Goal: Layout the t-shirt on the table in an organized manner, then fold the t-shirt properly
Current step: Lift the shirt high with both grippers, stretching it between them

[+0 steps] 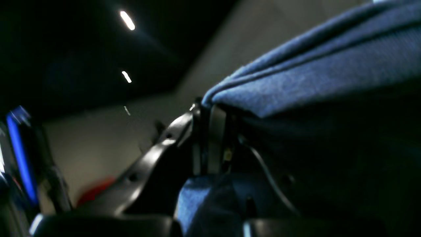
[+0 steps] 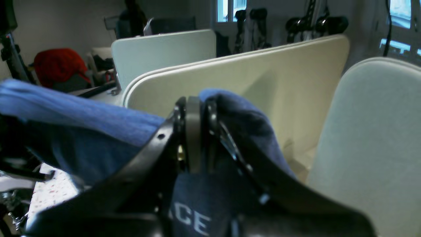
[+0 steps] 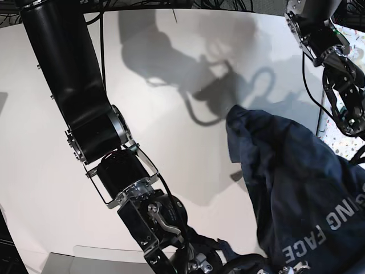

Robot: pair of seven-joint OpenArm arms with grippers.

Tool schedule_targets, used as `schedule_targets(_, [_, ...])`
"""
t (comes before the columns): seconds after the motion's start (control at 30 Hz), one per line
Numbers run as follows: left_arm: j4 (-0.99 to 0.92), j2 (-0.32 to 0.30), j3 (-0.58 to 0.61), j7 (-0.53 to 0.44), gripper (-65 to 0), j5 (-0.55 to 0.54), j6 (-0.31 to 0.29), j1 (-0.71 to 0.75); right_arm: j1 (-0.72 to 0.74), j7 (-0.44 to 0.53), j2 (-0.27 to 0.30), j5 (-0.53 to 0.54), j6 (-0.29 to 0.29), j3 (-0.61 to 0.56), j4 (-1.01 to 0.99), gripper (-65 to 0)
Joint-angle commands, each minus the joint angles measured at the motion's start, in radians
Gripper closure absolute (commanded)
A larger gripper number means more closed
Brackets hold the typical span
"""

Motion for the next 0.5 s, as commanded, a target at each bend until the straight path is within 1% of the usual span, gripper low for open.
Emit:
schedule_targets(0.0, [0.014, -0.030, -0.007, -0.027, 0.0, 0.026, 0.029, -0.033, 0.060, 0.058, 0.004, -0.006, -0.017, 0.014, 0.012, 0.0])
schedule_targets(0.1, [0.014, -0.062, -0.007, -0.087, 0.0, 0.064, 0.029, -0.069, 0.066, 0.108, 0.004, -0.006, -0.017, 0.014, 0.012, 0.0])
schedule_targets(0.2, [0.014, -0.110, -0.007, -0.117, 0.0, 0.081, 0.032, -0.104, 0.066, 0.170, 0.004, -0.006, -0.017, 0.014, 0.012, 0.0])
schedule_targets(0.3, [0.014, -0.153, -0.008, -0.153, 0.0, 0.112, 0.034, -0.158, 0.066, 0.254, 0.004, -0.006, -0.017, 0.014, 0.012, 0.0])
schedule_targets(0.47, [0.014, -0.192, -0.008, -0.234, 0.0, 0.133, 0.034, -0.245, 0.066, 0.424, 0.004, -0.006, -0.017, 0.014, 0.012, 0.0])
